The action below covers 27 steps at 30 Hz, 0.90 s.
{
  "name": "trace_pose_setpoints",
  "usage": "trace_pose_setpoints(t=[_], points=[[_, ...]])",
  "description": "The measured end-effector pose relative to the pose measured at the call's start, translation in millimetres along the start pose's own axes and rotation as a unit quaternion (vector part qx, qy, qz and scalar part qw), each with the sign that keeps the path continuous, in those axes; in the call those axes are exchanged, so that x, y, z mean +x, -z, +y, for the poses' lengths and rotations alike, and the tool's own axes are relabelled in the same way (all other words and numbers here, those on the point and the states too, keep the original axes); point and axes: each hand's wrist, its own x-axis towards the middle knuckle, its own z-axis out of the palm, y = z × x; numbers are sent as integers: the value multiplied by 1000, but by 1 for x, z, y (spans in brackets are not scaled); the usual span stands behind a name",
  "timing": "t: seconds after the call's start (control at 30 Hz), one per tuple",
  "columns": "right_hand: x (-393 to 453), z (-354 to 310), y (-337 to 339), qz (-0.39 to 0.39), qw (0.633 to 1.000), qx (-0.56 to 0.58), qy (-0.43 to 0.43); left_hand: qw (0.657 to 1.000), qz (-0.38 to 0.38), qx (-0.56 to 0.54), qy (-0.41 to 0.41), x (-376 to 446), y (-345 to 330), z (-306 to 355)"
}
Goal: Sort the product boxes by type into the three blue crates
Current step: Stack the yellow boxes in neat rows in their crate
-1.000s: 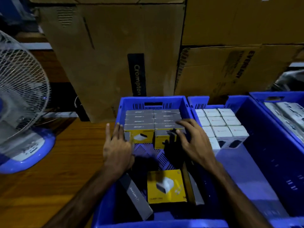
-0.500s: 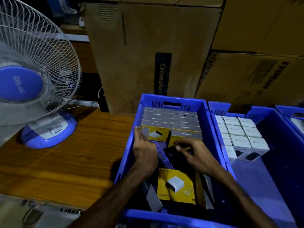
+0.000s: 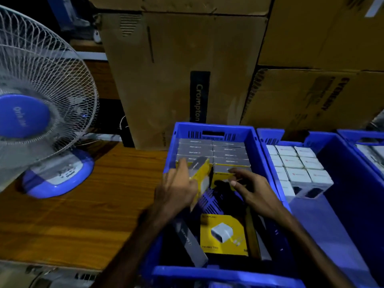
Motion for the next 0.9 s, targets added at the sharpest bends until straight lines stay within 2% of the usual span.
trace_pose_setpoints(t=[0.03,0.1,0.17,0.3,0.37,0.4,0.47,0.5,0.53,0.57,0.6,0.67,0.73,0.77,0.83,0.9], points=[[1,0,0,16,1000,9,1,996,-43,-78,13,4,6,-7],[3,-1,0,41,999,32,-17,974,-67,-215,-13,11,19,-21],[5,-8,2,28,994,90,-54,943,-101,-314,-43,13,23,-28],[0,-31,10,-30,982,180,-45,886,-194,-410,-93,13,30,-33],[-6,-41,12,-50,978,201,-21,868,-210,-432,-123,12,32,-36],[-10,-45,12,-45,978,202,-13,871,-201,-431,-125,11,31,-37],[-18,-49,8,16,983,182,5,890,-127,-428,-92,9,28,-31],[-22,-51,4,64,987,149,14,895,-70,-438,-47,8,25,-26],[-25,-53,-1,112,988,105,25,887,-25,-462,10,4,23,-19],[-28,-55,-7,155,985,59,38,860,-18,-504,74,0,23,-9],[-31,-60,-14,189,981,14,53,823,-47,-551,131,-4,24,1],[-36,-67,-29,221,968,-85,87,752,-134,-620,179,-10,26,17],[-40,-70,-41,213,954,-174,122,728,-177,-639,175,-13,29,28],[-42,-69,-44,202,951,-194,133,735,-166,-635,171,-11,27,29],[-44,-65,-46,156,958,-197,137,785,-111,-588,163,-4,22,23],[-44,-61,-42,100,973,-174,116,831,-86,-542,96,9,23,9]])
